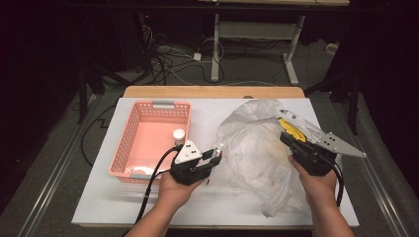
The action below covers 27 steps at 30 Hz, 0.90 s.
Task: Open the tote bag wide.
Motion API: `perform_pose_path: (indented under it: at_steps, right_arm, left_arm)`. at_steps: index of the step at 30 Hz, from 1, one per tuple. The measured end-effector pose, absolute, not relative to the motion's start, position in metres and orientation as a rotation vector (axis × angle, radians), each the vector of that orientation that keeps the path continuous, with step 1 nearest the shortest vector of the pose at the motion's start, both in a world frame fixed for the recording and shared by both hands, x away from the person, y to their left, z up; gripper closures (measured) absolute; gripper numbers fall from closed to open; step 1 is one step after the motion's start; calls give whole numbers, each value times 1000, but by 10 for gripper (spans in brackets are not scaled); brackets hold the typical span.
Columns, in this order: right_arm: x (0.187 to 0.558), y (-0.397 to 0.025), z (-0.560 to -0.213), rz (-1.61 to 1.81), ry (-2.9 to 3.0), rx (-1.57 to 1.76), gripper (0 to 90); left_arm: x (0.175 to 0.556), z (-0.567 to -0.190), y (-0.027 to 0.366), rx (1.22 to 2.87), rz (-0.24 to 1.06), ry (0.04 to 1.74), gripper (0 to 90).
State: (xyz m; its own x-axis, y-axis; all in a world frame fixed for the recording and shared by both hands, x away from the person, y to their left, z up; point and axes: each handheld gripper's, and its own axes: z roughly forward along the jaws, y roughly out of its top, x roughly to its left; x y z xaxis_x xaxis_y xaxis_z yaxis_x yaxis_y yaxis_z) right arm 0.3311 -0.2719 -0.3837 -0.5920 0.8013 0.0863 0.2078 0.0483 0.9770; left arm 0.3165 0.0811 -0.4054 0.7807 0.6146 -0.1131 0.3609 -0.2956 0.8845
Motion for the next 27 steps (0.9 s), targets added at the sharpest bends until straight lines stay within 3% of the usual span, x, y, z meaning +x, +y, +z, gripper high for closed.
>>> perform_pose_path:
  at_steps: [14, 27]
  right_arm:
    - [336, -266, -386, 1578, 1861, 1004, 900]
    - [337, -267, -386, 1589, 1862, 997, 900]
  left_arm:
    - [318, -400, 39, 1922, 277, 654, 670]
    - [342, -404, -17, 1962, 287, 612, 670]
